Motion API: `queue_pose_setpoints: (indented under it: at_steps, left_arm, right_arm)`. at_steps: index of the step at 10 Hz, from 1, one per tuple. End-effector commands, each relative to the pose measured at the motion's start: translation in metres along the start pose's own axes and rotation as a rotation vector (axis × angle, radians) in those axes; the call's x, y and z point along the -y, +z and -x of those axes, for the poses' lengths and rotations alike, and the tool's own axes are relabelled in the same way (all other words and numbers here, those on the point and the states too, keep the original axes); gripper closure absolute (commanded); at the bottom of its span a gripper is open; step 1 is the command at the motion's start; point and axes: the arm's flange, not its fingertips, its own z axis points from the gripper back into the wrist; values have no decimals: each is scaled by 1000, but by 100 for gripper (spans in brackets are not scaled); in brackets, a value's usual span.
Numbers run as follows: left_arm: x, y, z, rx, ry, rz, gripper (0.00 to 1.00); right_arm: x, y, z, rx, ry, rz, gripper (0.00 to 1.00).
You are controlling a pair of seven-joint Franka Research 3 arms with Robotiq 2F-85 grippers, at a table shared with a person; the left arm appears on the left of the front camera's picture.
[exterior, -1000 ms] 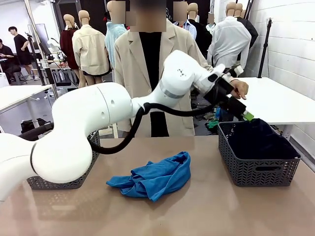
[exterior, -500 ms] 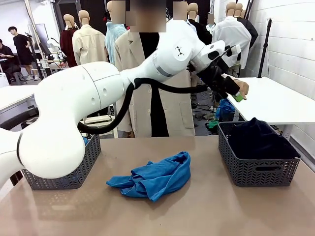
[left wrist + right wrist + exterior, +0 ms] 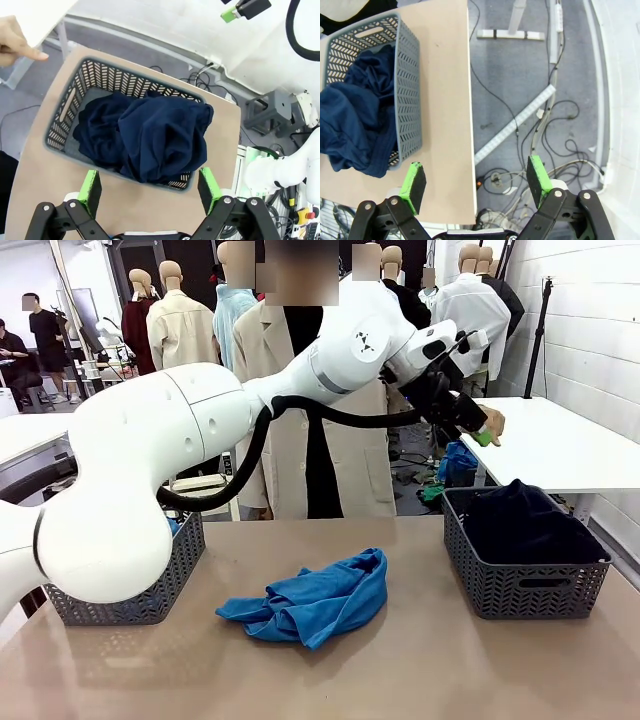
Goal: Sort the tops and bottoms.
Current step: Lift clothes from the center of the table with your right hand.
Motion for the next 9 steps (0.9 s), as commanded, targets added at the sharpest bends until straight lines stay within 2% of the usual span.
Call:
queue_pose_setpoints:
  at_steps: [1, 3, 5, 7, 9]
  left_arm:
    - [-1, 2, 0, 5, -22, 3, 0]
    - [0, -1, 0, -2, 0, 1, 0]
    - [-7, 52, 35, 57, -5, -201, 0]
    - [-9, 120, 103, 52, 50, -449, 0]
    - [-12, 160, 184, -19, 154, -581, 0]
  right_arm:
    - [-2, 1, 1, -15, -7, 11, 0]
    - [-2, 1, 1, -15, -7, 11, 0]
    - [-2, 1, 1, -15, -7, 11, 0]
    - [-2, 1, 1, -15, -7, 11, 0]
    - [-2, 1, 1, -15, -7, 11, 0]
